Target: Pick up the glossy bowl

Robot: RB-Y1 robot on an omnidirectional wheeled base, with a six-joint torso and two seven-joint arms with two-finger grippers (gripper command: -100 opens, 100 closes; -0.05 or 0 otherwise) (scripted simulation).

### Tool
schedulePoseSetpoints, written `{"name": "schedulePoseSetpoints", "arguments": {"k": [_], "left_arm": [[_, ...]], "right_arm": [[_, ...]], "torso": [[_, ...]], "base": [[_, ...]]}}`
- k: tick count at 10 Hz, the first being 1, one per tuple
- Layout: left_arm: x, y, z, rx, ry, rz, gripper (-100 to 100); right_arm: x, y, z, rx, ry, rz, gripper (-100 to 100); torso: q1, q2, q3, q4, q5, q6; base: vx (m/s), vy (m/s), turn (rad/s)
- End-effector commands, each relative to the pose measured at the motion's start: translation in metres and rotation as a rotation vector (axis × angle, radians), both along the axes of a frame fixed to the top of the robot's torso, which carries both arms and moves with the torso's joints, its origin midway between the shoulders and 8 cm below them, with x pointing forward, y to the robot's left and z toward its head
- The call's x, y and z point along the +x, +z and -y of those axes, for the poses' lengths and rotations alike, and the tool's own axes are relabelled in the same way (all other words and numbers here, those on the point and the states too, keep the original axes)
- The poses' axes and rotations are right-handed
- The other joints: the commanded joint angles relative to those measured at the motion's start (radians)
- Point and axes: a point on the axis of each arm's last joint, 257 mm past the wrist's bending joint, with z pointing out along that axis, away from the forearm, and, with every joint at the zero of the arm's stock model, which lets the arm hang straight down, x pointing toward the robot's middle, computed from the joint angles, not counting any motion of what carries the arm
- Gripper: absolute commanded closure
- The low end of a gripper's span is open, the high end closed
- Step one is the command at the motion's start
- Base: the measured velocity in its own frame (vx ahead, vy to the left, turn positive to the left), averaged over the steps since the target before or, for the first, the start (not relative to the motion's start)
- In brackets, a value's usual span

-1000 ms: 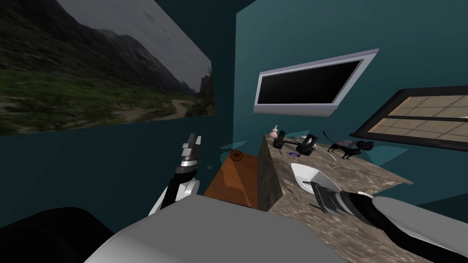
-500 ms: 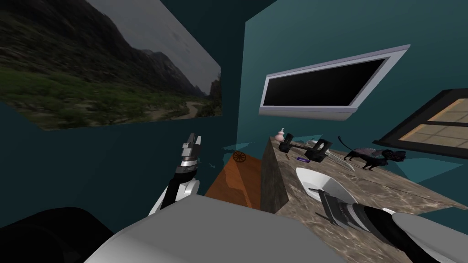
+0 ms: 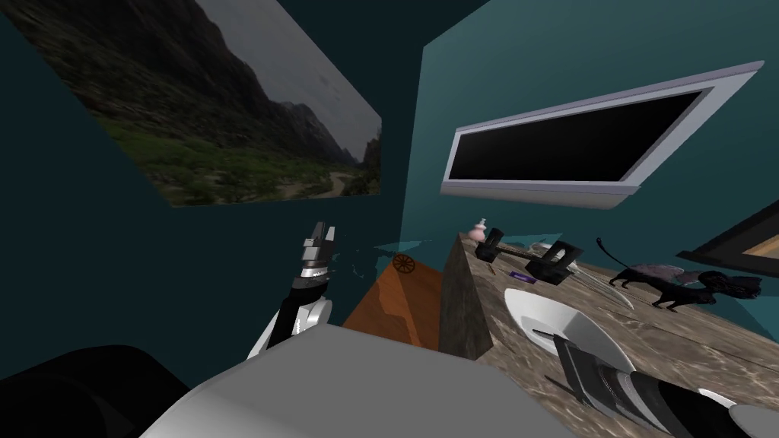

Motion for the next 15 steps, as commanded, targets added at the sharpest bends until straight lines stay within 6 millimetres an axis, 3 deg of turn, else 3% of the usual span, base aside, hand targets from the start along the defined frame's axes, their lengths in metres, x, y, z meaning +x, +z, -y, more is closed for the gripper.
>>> {"name": "schedulePoseSetpoints", "arguments": {"k": [1, 5, 7, 9, 11, 13, 15], "left_arm": [[0.0, 0.0, 0.0, 0.0, 0.0, 0.0, 0], [0.0, 0.0, 0.0, 0.0, 0.0, 0.0, 0], [0.0, 0.0, 0.0, 0.0, 0.0, 0.0, 0], [0.0, 0.0, 0.0, 0.0, 0.0, 0.0, 0], [0.0, 0.0, 0.0, 0.0, 0.0, 0.0, 0], [0.0, 0.0, 0.0, 0.0, 0.0, 0.0, 0], [0.0, 0.0, 0.0, 0.0, 0.0, 0.0, 0]], "right_arm": [[-0.009, 0.002, 0.01, -0.007, -0.03, 0.005, -100], [-0.052, 0.004, 0.041, -0.027, -0.114, -0.004, -100], [-0.085, 0.007, 0.062, -0.047, -0.166, -0.008, -100], [-0.101, 0.012, 0.072, -0.063, -0.198, -0.016, -100], [-0.137, 0.02, 0.092, -0.088, -0.261, -0.012, -100], [-0.155, 0.029, 0.105, -0.118, -0.283, -0.032, -100], [-0.194, 0.046, 0.125, -0.161, -0.34, -0.032, -100]], "torso": [[0.0, 0.0, 0.0, 0.0, 0.0, 0.0], [-0.007, -0.003, -0.002, -0.001, -0.003, 0.0], [-0.009, -0.003, -0.002, -0.001, -0.004, 0.0], [-0.013, -0.002, -0.002, -0.002, -0.005, 0.004], [-0.014, -0.001, -0.001, -0.002, -0.005, 0.002], [-0.015, -0.001, -0.001, -0.002, -0.005, 0.004], [-0.015, -0.001, -0.001, -0.002, -0.005, 0.003]], "base": [[-0.003, 0.01, 0.025], [-0.001, 0.015, 0.148], [-0.002, 0.03, 0.283], [0.001, 0.004, -0.017], [-0.002, 0.027, 0.301], [0.0, 0.004, -0.004], [0.002, 0.026, 0.284]]}}
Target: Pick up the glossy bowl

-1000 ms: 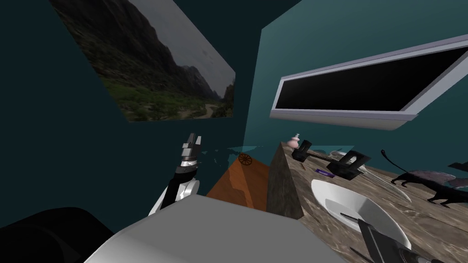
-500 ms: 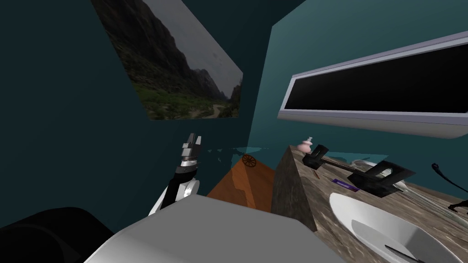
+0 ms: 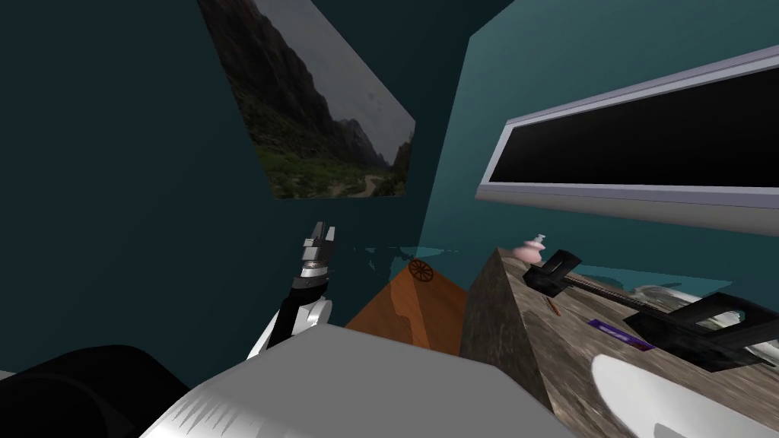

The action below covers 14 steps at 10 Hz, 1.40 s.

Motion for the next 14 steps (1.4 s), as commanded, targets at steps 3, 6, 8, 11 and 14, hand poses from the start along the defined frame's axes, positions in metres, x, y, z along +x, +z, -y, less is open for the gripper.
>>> {"name": "schedulePoseSetpoints", "arguments": {"k": [3, 6, 8, 11, 14], "left_arm": [[0.0, 0.0, 0.0, 0.0, 0.0, 0.0, 0], [0.0, 0.0, 0.0, 0.0, 0.0, 0.0, 0], [0.0, 0.0, 0.0, 0.0, 0.0, 0.0, 0], [0.0, 0.0, 0.0, 0.0, 0.0, 0.0, 0], [0.0, 0.0, 0.0, 0.0, 0.0, 0.0, 0]], "right_arm": [[-0.032, 0.017, 0.013, -0.041, -0.036, -0.028, -100], [-0.024, 0.017, 0.013, -0.043, -0.029, -0.015, 100], [-0.021, 0.019, 0.015, -0.05, -0.021, -0.013, 100], [0.01, 0.006, -0.001, -0.019, 0.022, -0.005, 100], [0.052, -0.014, -0.028, 0.034, 0.085, 0.006, 100]], "torso": [[0.0, 0.0, 0.0, 0.0, 0.0, 0.001], [-0.001, 0.002, 0.001, 0.0, -0.002, 0.004], [-0.004, 0.006, 0.004, 0.001, -0.006, 0.008], [-0.004, 0.009, 0.006, 0.002, -0.006, 0.009], [-0.007, 0.008, 0.005, 0.003, -0.015, 0.006]], "base": [[0.0, 0.003, 0.004], [0.003, -0.004, 0.019], [0.001, -0.001, 0.005], [-0.001, -0.013, -0.137], [-0.012, -0.022, -0.228]]}}
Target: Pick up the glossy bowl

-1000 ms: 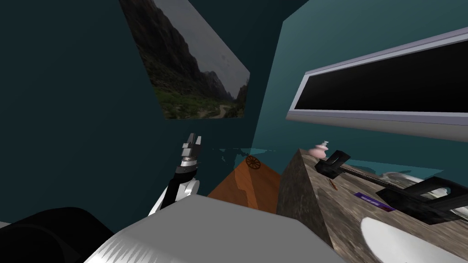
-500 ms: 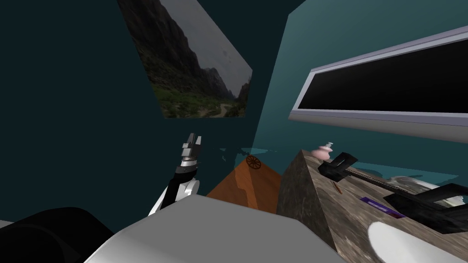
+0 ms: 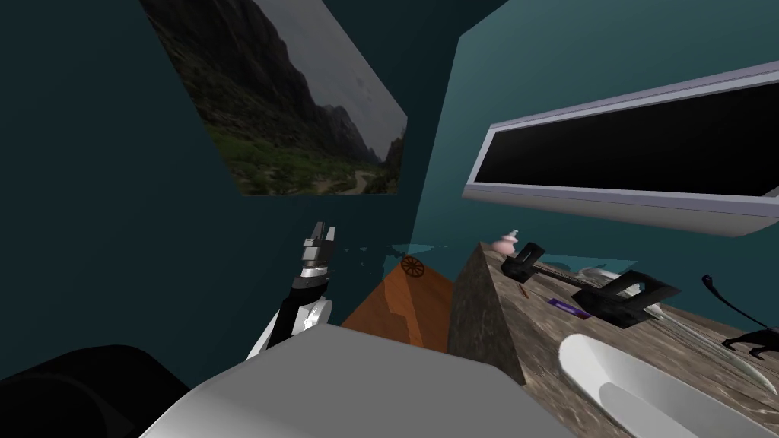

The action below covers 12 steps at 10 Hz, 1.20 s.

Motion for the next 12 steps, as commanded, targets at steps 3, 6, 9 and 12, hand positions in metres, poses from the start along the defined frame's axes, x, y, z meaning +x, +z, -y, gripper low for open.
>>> {"name": "schedulePoseSetpoints", "arguments": {"k": [3, 6, 9, 12], "left_arm": [[0.0, 0.0, 0.0, 0.0, 0.0, 0.0, 0], [0.0, 0.0, 0.0, 0.0, 0.0, 0.0, 0], [0.0, 0.0, 0.0, 0.0, 0.0, 0.0, 0], [0.0, 0.0, 0.0, 0.0, 0.0, 0.0, 0]], "right_arm": [[0.037, -0.018, -0.029, 0.064, 0.06, 0.006, 100], [0.072, -0.025, -0.053, 0.087, 0.129, -0.004, 100], [0.102, -0.027, -0.073, 0.103, 0.175, 0.007, 100], [0.122, -0.03, -0.089, 0.119, 0.222, 0.012, 100]], "torso": [[-0.001, -0.003, -0.002, 0.0, -0.002, -0.005], [-0.002, -0.006, -0.003, -0.001, -0.002, -0.004], [0.0, -0.006, -0.003, -0.001, -0.001, -0.006], [0.001, -0.006, -0.004, -0.001, 0.0, -0.008]], "base": [[0.0, -0.006, -0.061], [0.006, -0.02, -0.202], [0.0, -0.01, -0.092], [0.001, -0.013, -0.09]]}}
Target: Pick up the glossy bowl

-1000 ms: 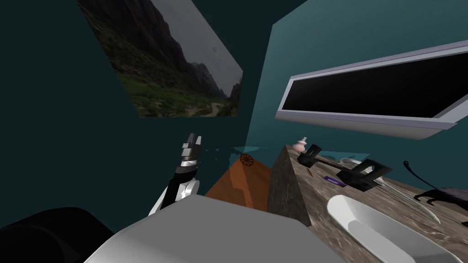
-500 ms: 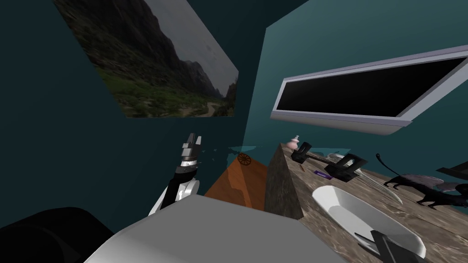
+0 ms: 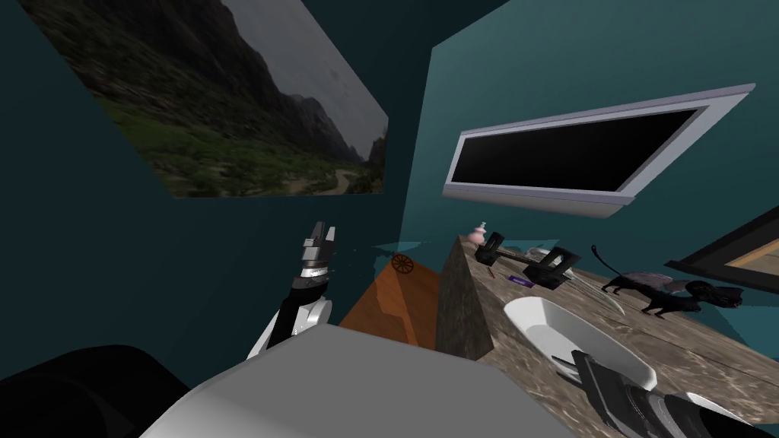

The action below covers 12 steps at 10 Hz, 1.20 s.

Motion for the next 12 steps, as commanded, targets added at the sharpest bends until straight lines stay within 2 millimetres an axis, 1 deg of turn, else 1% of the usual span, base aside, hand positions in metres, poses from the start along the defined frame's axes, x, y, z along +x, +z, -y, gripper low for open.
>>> {"name": "schedulePoseSetpoints", "arguments": {"k": [1, 2, 3, 4, 5, 6, 7, 9, 10, 11, 12], "left_arm": [[0.0, 0.0, 0.0, 0.0, 0.0, 0.0, 0], [0.0, 0.0, 0.0, 0.0, 0.0, 0.0, 0], [0.0, 0.0, 0.0, 0.0, 0.0, 0.0, 0], [0.0, 0.0, 0.0, 0.0, 0.0, 0.0, 0], [0.0, 0.0, 0.0, 0.0, 0.0, 0.0, 0], [0.0, 0.0, 0.0, 0.0, 0.0, 0.0, 0], [0.0, 0.0, 0.0, 0.0, 0.0, 0.0, 0], [0.0, 0.0, 0.0, 0.0, 0.0, 0.0, 0], [0.0, 0.0, 0.0, 0.0, 0.0, 0.0, 0], [0.0, 0.0, 0.0, 0.0, 0.0, 0.0, 0], [0.0, 0.0, 0.0, 0.0, 0.0, 0.0, 0]], "right_arm": [[0.018, 0.002, -0.013, -0.002, 0.036, -0.001, 100], [0.028, 0.003, -0.018, -0.006, 0.064, -0.005, 100], [0.026, -0.001, -0.023, 0.001, 0.073, -0.017, 100], [0.034, 0.001, -0.027, 0.005, 0.083, -0.003, 100], [0.044, 0.004, -0.036, -0.003, 0.101, -0.014, 100], [0.049, 0.007, -0.036, -0.017, 0.127, -0.02, 100], [0.05, 0.004, -0.041, -0.012, 0.135, -0.023, 100], [0.063, 0.01, -0.045, -0.01, 0.148, 0.001, 100], [0.071, 0.014, -0.053, -0.023, 0.166, -0.009, 100], [0.077, 0.019, -0.052, -0.04, 0.185, -0.013, 100], [0.076, 0.016, -0.055, -0.037, 0.193, -0.02, 100]], "torso": [[0.0, 0.0, 0.0, 0.0, 0.0, 0.0], [0.0, 0.0, 0.0, 0.0, 0.001, 0.002], [0.001, 0.0, 0.0, 0.0, 0.001, 0.001], [0.001, 0.0, 0.0, 0.0, 0.001, -0.001], [0.002, -0.001, -0.001, 0.0, 0.002, -0.002], [0.002, 0.0, -0.001, -0.001, 0.003, 0.001], [0.002, 0.0, 0.0, -0.001, 0.003, 0.0], [0.004, -0.001, -0.001, -0.001, 0.004, -0.003], [0.005, -0.001, -0.001, -0.001, 0.004, -0.004], [0.005, -0.001, -0.001, -0.001, 0.006, -0.001], [0.005, 0.0, -0.001, -0.001, 0.005, -0.002]], "base": [[0.005, -0.03, -0.297], [0.007, -0.029, -0.293], [0.001, -0.007, -0.043], [-0.002, 0.001, 0.045], [0.009, -0.027, -0.291], [0.01, -0.025, -0.289], [0.002, -0.009, -0.044], [-0.003, -0.001, 0.027], [0.01, -0.024, -0.341], [0.013, -0.023, -0.289], [0.003, -0.01, -0.01]]}}
